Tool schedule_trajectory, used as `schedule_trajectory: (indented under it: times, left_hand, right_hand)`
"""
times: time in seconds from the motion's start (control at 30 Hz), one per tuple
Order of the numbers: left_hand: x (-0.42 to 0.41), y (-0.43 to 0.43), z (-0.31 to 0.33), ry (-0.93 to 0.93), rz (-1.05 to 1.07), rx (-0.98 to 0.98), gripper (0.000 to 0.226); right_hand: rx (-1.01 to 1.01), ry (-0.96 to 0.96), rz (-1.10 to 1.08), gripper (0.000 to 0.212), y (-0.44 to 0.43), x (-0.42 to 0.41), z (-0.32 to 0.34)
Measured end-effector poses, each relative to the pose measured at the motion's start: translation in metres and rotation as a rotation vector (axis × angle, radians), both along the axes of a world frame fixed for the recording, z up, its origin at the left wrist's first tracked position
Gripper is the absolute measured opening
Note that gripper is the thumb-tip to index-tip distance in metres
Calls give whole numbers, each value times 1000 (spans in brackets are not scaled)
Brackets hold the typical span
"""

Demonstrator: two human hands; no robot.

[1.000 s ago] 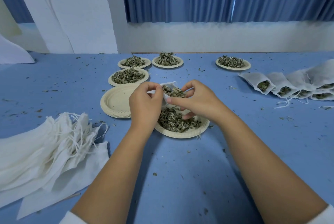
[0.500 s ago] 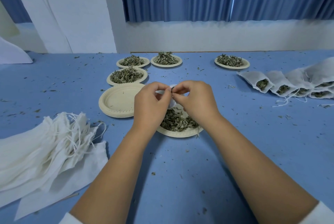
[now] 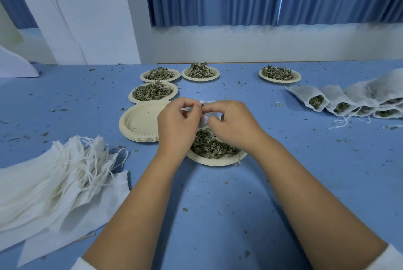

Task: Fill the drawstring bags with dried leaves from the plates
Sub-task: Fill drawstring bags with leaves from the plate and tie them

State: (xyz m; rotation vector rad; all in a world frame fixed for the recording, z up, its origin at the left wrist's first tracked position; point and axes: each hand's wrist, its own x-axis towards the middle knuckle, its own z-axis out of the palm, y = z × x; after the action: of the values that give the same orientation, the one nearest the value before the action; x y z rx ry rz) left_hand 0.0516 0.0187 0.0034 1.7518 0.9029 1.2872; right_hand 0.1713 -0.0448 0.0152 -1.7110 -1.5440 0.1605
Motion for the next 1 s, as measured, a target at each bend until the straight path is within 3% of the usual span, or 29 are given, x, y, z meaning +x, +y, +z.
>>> schedule_trajectory:
  times: [0.2,0.33,0.4,0.47,0.6,0.7,0.8,1.0]
  left_hand:
    - [1,-4,4,17,-133,-37,13]
    - [-1,-3,2,64,15,14,9]
    - [-3,0,2,33,75,19,9]
    - [-5,4,1,15,124,28,10]
    - [-7,7,2,-31,131,-4,10]
    - [-6,7,1,-29,133,0,10]
    - [-6,7,1,-18,132,9,16]
    - [-6,9,0,-1,117,11,7]
  right_hand:
    - [-185,36,60,23,6,2,-11]
    - [-40,132,42,36,3,1,-6]
    - [42,165,-44,32,1,3,0]
    - [26,109,-88,29,-1,9,5]
    - [-322,-49,32,11,-4,14,3]
    - [-474,-151,82,27,-3,13,-4]
    - [-487,-207,61,23,-1,8,-7]
    - [-430,-167,45,13,-3,7,-4]
